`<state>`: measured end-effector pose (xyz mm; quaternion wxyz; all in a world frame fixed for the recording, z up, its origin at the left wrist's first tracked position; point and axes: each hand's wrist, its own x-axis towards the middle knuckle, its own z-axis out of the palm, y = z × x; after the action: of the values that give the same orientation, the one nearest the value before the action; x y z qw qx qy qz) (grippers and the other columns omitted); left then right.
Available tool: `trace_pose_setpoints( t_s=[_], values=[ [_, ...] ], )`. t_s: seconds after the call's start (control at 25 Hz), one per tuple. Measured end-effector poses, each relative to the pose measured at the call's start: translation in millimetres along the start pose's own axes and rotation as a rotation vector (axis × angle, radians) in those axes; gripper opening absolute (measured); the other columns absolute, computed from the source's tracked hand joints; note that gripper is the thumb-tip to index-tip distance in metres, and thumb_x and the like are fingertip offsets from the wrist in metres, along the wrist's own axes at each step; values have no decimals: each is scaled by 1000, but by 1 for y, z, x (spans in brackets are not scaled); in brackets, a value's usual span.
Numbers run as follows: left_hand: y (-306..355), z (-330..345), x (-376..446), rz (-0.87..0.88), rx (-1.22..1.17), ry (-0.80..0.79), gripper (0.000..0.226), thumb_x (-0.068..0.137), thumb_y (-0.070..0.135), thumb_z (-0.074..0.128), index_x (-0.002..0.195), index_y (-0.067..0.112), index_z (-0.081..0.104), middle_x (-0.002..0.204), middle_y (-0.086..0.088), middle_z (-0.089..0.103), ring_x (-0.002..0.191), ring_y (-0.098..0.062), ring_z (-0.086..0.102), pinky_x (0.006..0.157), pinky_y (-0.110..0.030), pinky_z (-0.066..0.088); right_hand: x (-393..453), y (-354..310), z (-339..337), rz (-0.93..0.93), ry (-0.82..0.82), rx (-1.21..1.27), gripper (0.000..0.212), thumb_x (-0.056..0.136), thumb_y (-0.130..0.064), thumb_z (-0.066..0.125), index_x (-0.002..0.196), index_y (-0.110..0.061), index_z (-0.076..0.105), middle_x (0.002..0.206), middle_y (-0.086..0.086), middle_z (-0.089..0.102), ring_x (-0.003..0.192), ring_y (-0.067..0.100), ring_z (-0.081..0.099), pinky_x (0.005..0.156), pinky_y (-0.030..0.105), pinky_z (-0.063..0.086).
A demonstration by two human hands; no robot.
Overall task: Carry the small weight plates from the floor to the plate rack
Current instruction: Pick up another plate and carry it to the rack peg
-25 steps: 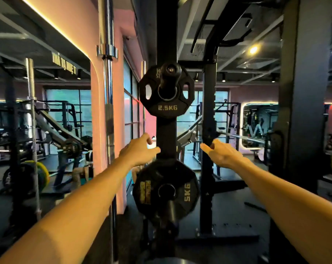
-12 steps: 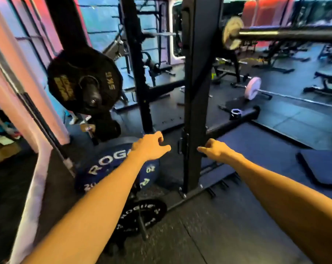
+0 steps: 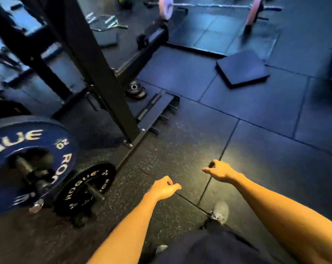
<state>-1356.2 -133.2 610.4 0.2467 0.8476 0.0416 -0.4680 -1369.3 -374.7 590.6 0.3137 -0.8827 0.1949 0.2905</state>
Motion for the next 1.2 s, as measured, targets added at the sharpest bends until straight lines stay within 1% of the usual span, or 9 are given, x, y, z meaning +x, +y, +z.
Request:
trace_pose_setpoints(
  t_s=[0.08,0.16,0.32,0.44,0.68,0.8,0.92,1.08,1.2],
  values=[
    [29,35,23,-25,112,-112,53,80,58,60,117,20,55,119,-4,60,109,-22,56,89,-36,43,-4,61,-6,85,-59,16,42,88,-44,58,107,-7,62,113,14,67,106,28,61,85,33,46],
    [72,61,46,-34,195,-177,52,80,58,61,115,20,55,116,-3,61,108,-21,57,89,-35,43,-4,119,-21,165,-112,20,41,89,-42,58,109,-7,61,117,14,65,108,28,60,85,31,45],
    [157,76,86,0,278,-175,46,79,56,62,111,22,58,115,0,61,105,-19,56,89,-32,43,10,191,-70,261,-148,63,33,87,-45,58,99,-14,55,117,13,64,101,26,59,77,29,41],
    [220,71,118,39,344,-160,47,80,53,62,115,22,57,118,-2,59,104,-20,55,90,-33,43,35,216,-117,324,-138,131,39,88,-43,57,105,-9,56,116,14,64,102,27,59,81,32,42],
    [314,39,206,41,382,-183,42,80,51,61,109,21,60,118,-2,61,104,-20,57,89,-33,45,130,228,-199,327,-147,113,45,89,-43,57,117,-7,56,125,14,60,111,29,57,91,34,45],
    [368,3,266,37,377,-190,40,78,53,61,105,24,60,118,-1,61,104,-20,57,89,-33,45,204,223,-260,299,-171,57,43,89,-43,57,114,-7,57,123,14,62,110,29,58,88,33,45],
    [431,-50,316,51,366,-164,41,81,53,60,107,21,59,116,-4,61,106,-22,57,84,-33,42,271,202,-336,252,-106,29,40,89,-41,58,110,-7,59,119,15,64,107,30,59,84,32,44],
    [522,-118,375,69,381,-132,42,87,52,56,112,18,57,119,-5,61,111,-23,54,85,-34,39,349,176,-438,221,48,95,37,89,-39,58,108,-7,60,119,14,63,108,30,59,86,33,44],
    [575,-143,417,73,326,-143,42,87,51,56,114,19,57,122,-3,58,114,-23,53,89,-35,39,408,172,-488,235,39,97,38,90,-39,56,109,-6,61,119,15,63,107,31,59,87,35,45]
  ],
)
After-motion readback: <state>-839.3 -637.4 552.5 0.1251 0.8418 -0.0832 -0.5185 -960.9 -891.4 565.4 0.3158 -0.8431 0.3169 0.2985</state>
